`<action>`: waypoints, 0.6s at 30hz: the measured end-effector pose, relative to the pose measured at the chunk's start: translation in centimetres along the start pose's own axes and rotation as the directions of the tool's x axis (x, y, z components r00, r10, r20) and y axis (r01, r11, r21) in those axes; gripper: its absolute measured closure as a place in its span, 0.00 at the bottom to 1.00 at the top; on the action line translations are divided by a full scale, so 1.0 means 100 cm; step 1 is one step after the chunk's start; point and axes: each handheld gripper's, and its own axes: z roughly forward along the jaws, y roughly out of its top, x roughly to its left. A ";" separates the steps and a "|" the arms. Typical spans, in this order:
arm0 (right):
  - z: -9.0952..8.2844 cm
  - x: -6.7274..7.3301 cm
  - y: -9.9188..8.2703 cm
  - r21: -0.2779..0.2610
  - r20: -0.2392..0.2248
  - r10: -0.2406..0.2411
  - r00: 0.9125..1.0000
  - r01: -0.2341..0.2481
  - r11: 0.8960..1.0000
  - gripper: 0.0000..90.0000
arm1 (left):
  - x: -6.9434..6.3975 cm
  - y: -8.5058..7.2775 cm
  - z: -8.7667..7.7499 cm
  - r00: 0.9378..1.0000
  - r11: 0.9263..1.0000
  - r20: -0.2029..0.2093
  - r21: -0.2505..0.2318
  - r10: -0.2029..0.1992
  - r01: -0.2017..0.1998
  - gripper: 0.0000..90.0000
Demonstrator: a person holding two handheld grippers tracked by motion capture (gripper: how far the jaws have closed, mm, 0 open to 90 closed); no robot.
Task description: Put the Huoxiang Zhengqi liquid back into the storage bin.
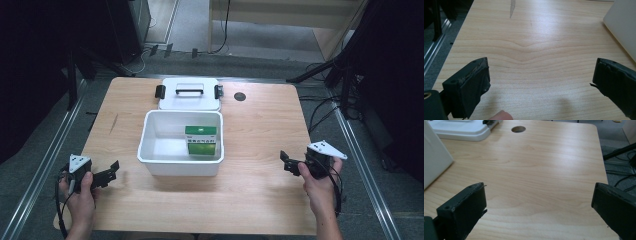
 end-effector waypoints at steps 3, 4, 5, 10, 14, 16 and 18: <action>-0.002 -0.006 -0.010 0.000 0.005 0.012 1.000 -0.012 1.000 0.00 | 0.000 0.000 0.000 1.000 1.000 0.001 0.001 0.001 -0.001 0.02; -0.004 -0.007 -0.014 0.001 0.010 0.019 1.000 -0.019 1.000 0.00 | 0.000 0.000 0.000 1.000 1.000 0.001 0.001 0.001 -0.001 0.02; -0.004 -0.009 -0.017 0.003 0.012 0.025 1.000 -0.025 1.000 0.00 | 0.000 0.000 0.000 1.000 1.000 0.000 0.001 0.001 -0.001 0.02; -0.010 -0.017 -0.033 0.010 0.019 0.043 0.999 -0.044 0.999 0.00 | 0.000 0.000 0.000 1.000 1.000 0.000 0.001 0.002 -0.002 0.02; -0.016 -0.023 -0.046 0.026 0.028 0.029 0.999 -0.029 0.999 0.00 | 0.000 0.000 0.000 1.000 1.000 0.000 0.000 -0.001 0.001 0.02; -0.020 -0.027 -0.051 0.024 0.032 0.041 0.999 -0.041 0.999 0.00 | 0.000 0.000 0.000 1.000 1.000 0.000 0.000 0.001 -0.001 0.02; -0.022 -0.029 -0.053 0.021 0.034 0.042 0.999 -0.043 0.999 0.00 | 0.000 0.000 0.000 1.000 1.000 -0.001 0.000 0.002 -0.002 0.02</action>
